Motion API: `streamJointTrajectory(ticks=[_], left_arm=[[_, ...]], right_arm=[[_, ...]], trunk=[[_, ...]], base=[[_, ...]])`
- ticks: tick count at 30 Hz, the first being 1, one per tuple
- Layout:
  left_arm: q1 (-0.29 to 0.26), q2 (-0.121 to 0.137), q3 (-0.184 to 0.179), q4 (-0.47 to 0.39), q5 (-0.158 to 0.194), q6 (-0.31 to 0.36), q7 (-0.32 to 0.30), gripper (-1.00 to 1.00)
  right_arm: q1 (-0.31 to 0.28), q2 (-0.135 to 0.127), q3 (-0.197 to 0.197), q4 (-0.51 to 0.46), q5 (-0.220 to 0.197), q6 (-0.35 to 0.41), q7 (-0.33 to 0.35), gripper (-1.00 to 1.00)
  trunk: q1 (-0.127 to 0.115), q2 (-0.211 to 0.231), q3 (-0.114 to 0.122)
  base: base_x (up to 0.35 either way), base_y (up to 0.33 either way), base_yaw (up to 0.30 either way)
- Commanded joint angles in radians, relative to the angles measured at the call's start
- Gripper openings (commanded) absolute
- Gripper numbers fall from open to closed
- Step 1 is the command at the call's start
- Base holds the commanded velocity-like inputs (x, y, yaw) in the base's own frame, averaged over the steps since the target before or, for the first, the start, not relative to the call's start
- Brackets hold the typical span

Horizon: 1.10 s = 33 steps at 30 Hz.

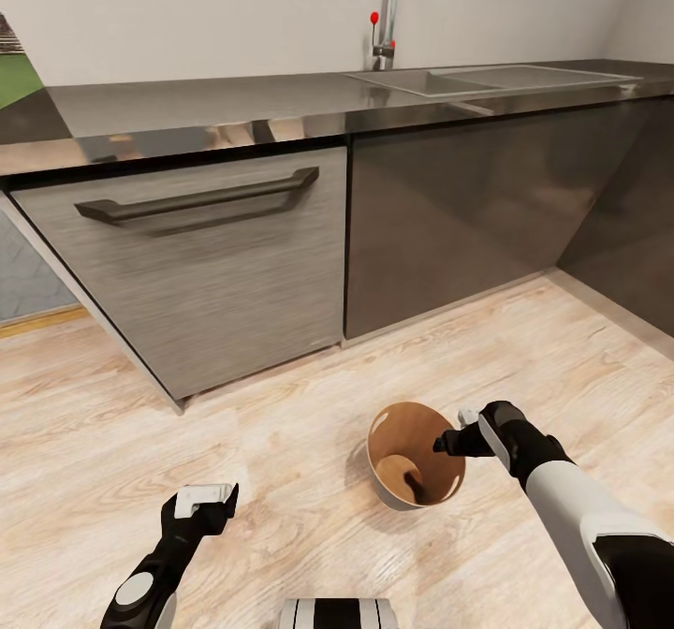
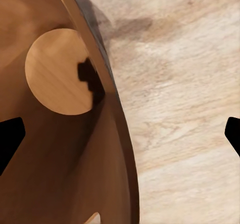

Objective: Put the three can of soda from the living room inside the tash can in the kitchen.

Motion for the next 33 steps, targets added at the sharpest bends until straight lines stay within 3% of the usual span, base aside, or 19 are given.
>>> streamJointTrajectory(ticks=[1, 28, 29, 33], left_arm=[[0.0, 0.0, 0.0, 0.0, 0.0, 0.0, 0.0, 1.0], [0.0, 0.0, 0.0, 0.0, 0.001, -0.001, 0.0, 1.0], [0.0, 0.0, 0.0, 0.0, 0.001, -0.001, 0.0, 1.0], [0.0, 0.0, 0.0, 0.0, 0.001, -0.001, 0.0, 1.0]], right_arm=[[0.0, 0.0, 0.0, 0.0, 0.0, 0.0, 0.0, 1.0], [0.0, 0.004, 0.001, 0.0, 0.0, 0.0, 0.0, 1.0], [0.0, 0.004, 0.001, 0.0, 0.0, 0.0, 0.0, -1.0], [0.001, 0.002, 0.0, 0.0, 0.0, -0.001, -0.001, -1.0]], trunk=[[0.0, 0.0, 0.0], [0.0, 0.0, -0.004], [0.0, 0.0, -0.004], [0.0, 0.0, -0.004]], base=[[0.0, 0.0, 0.0], [0.0, 0.0, 0.0], [0.0, 0.0, 0.0], [0.0, 0.0, 0.0]])
